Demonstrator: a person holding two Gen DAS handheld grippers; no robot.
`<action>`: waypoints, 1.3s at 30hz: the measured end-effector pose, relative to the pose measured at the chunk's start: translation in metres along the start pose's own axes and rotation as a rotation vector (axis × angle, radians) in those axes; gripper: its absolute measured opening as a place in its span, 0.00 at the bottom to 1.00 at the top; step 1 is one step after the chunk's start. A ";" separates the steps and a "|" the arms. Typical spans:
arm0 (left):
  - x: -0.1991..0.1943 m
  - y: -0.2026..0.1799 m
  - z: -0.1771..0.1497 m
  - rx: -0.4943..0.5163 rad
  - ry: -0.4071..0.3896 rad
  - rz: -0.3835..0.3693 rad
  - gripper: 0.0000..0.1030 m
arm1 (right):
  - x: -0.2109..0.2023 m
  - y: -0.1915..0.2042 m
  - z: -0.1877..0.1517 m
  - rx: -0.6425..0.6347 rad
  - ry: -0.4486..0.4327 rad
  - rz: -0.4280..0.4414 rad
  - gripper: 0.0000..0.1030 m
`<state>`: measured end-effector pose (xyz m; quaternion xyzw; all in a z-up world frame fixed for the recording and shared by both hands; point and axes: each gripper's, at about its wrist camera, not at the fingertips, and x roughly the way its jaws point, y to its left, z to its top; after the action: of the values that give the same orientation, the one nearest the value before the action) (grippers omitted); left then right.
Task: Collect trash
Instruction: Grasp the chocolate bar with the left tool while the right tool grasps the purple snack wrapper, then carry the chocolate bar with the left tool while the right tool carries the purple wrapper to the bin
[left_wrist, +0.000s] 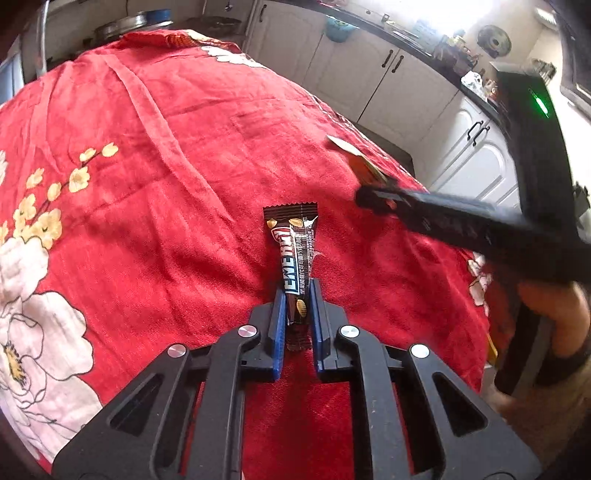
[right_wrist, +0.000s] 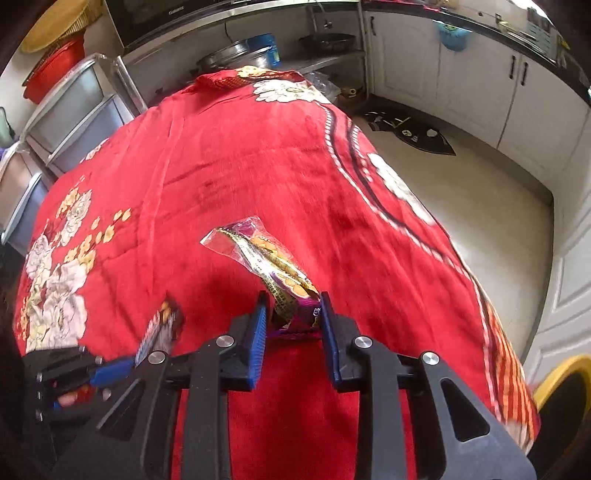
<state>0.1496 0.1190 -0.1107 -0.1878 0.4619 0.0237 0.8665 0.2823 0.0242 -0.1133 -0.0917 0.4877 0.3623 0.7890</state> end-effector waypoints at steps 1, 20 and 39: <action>-0.001 0.000 0.000 -0.004 0.002 -0.006 0.06 | -0.005 -0.002 -0.006 0.013 -0.003 0.000 0.25; -0.030 -0.077 -0.007 0.145 -0.052 -0.078 0.05 | -0.112 -0.048 -0.108 0.220 -0.132 -0.041 0.24; -0.041 -0.192 -0.007 0.347 -0.112 -0.209 0.05 | -0.226 -0.121 -0.188 0.454 -0.314 -0.203 0.24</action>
<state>0.1613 -0.0562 -0.0227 -0.0810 0.3880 -0.1361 0.9079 0.1705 -0.2655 -0.0453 0.0961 0.4166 0.1727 0.8873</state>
